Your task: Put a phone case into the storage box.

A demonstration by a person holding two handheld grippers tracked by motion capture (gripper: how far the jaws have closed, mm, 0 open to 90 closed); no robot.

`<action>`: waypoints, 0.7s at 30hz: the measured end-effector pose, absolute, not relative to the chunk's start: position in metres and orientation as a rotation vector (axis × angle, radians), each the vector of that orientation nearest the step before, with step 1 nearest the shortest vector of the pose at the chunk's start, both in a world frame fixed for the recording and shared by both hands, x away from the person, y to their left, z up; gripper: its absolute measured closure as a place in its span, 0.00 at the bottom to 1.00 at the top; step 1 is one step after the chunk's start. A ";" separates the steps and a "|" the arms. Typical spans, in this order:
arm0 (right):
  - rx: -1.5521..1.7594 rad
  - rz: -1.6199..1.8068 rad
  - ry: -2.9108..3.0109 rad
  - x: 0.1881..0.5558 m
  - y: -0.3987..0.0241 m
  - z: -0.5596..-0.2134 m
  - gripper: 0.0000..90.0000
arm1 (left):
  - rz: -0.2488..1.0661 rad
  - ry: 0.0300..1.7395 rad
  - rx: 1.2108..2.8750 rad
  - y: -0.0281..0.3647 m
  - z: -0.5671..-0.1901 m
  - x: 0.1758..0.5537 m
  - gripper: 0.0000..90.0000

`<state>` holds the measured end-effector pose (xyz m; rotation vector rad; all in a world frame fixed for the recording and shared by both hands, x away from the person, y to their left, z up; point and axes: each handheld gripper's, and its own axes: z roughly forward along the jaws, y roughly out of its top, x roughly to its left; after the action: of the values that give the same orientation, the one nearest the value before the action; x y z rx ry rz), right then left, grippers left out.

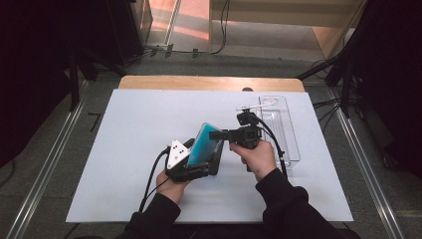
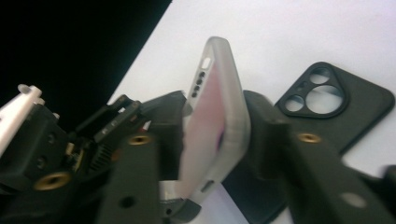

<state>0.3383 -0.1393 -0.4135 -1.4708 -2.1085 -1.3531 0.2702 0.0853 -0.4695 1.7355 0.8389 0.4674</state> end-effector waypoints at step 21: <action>-1.468 -1.357 -2.068 0.338 -0.148 -0.408 0.85 | 0.378 0.895 1.827 0.080 -0.460 0.273 0.13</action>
<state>0.3382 -0.1481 -0.4079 -1.4684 -2.0682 -1.3571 0.2732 0.0797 -0.4597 1.8274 0.8953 0.3776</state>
